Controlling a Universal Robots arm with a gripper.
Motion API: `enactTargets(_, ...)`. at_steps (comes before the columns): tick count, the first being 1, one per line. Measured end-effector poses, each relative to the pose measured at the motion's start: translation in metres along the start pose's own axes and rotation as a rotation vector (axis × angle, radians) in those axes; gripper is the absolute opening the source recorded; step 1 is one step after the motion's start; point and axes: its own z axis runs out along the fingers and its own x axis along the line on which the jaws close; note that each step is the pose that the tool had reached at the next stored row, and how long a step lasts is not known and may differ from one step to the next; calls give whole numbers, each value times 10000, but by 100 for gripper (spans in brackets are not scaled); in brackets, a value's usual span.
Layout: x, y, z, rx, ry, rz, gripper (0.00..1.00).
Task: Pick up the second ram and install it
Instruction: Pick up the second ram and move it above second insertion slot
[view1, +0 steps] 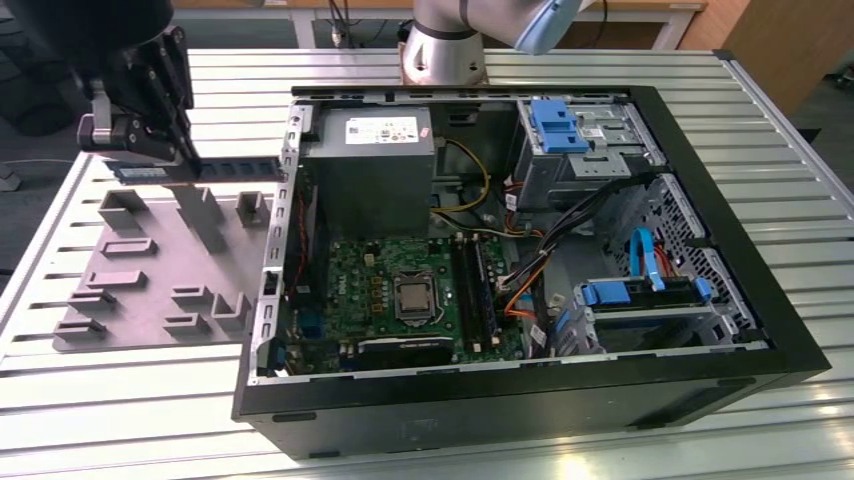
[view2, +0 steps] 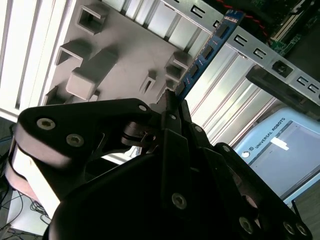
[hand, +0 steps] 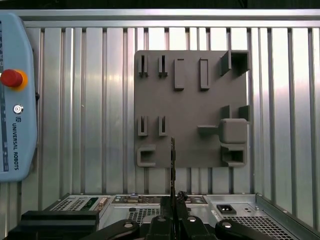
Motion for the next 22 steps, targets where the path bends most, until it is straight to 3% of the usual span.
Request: enactTargets(22,-3,-116,-3,0,0,0,14)
